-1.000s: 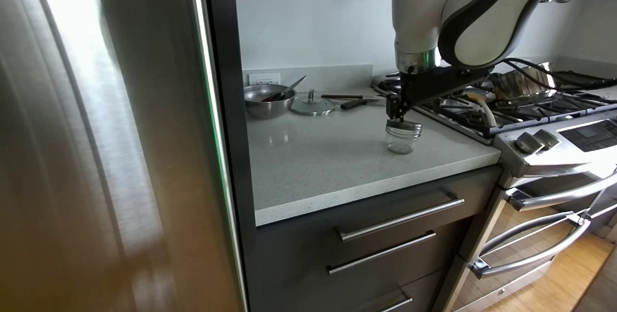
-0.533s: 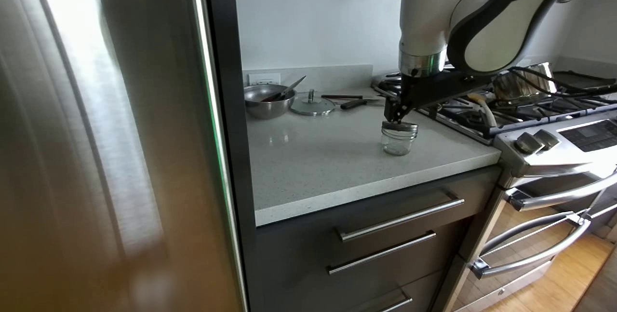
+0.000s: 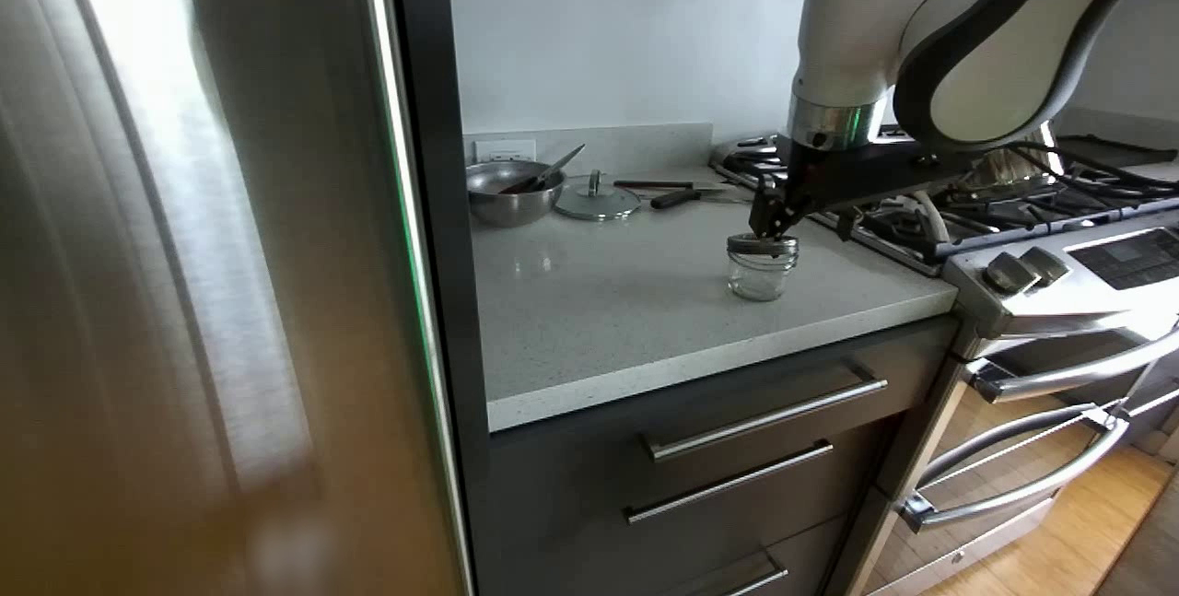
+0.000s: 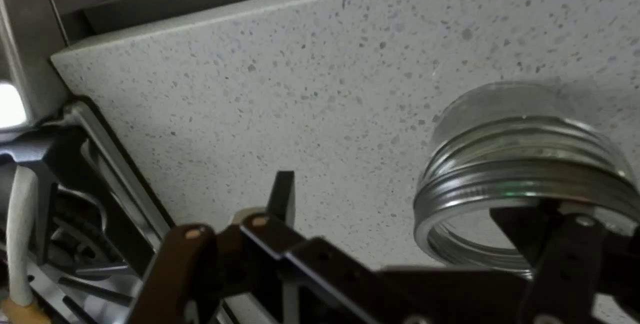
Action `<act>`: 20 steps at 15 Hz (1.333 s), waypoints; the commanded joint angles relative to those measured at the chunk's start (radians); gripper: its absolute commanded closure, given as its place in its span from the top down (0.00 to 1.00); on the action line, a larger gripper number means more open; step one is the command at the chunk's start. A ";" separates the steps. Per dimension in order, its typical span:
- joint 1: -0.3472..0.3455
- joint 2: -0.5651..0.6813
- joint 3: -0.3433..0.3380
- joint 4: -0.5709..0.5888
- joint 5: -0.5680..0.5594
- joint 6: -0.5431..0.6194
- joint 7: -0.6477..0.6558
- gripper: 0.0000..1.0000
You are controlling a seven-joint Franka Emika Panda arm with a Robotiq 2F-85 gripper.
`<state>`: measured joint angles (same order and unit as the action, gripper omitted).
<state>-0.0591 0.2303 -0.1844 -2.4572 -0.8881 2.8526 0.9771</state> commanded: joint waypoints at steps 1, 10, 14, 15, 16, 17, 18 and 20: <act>-0.034 -0.075 0.001 -0.092 0.048 0.039 -0.022 1.00; -0.063 -0.107 0.023 -0.112 0.153 0.077 -0.109 1.00; -0.078 -0.102 0.051 -0.127 0.290 0.085 -0.238 1.00; -0.082 -0.104 0.059 -0.132 0.325 0.086 -0.270 1.00; -0.086 -0.108 0.067 -0.138 0.357 0.084 -0.298 1.00; -0.090 -0.112 0.074 -0.144 0.387 0.085 -0.324 1.00; -0.094 -0.115 0.082 -0.149 0.417 0.085 -0.349 1.00; -0.105 -0.118 0.102 -0.157 0.485 0.079 -0.406 1.00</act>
<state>-0.1302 0.1375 -0.1189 -2.5736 -0.5005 2.9149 0.6639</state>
